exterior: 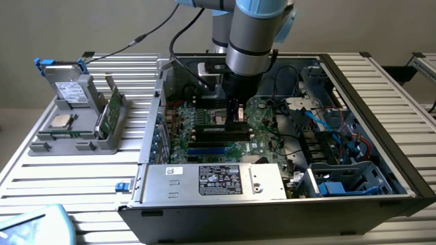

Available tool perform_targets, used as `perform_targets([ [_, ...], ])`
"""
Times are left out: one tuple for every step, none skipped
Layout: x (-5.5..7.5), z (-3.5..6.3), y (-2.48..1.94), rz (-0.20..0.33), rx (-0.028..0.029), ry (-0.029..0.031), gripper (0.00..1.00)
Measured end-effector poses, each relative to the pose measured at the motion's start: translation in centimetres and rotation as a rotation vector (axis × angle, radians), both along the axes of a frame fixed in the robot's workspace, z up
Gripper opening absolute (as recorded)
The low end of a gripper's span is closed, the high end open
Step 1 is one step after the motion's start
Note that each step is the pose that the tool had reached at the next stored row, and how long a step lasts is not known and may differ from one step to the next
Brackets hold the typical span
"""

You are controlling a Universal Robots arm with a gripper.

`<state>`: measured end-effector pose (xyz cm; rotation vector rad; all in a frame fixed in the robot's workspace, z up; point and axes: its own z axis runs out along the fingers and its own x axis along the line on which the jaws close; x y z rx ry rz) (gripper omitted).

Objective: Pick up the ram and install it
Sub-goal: 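Insert the ram into the slot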

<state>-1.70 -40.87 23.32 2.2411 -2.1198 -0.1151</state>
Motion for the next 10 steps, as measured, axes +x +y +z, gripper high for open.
perform_targets([
  [0.00,0.00,0.00,0.000,-0.0002,0.0010,0.14],
  [0.00,0.01,0.00,0.000,-0.0003,0.0020,0.14],
  [0.00,0.01,-0.01,0.000,-0.0004,0.0037,0.14],
  [0.01,-0.01,-0.01,0.000,0.0000,0.0071,0.14],
  [0.01,-0.01,-0.03,0.000,0.0001,0.0141,0.14],
  [0.02,-0.01,-0.05,0.000,0.0001,0.0221,0.14],
  [0.04,-0.01,-0.11,0.000,0.0000,0.0302,0.14],
  [0.09,-0.01,-0.18,0.000,0.0001,0.0360,0.14],
  [0.10,-0.01,-0.20,0.000,0.0000,0.0364,0.14],
  [0.10,-0.01,-0.20,0.000,0.0000,0.0365,0.14],
])
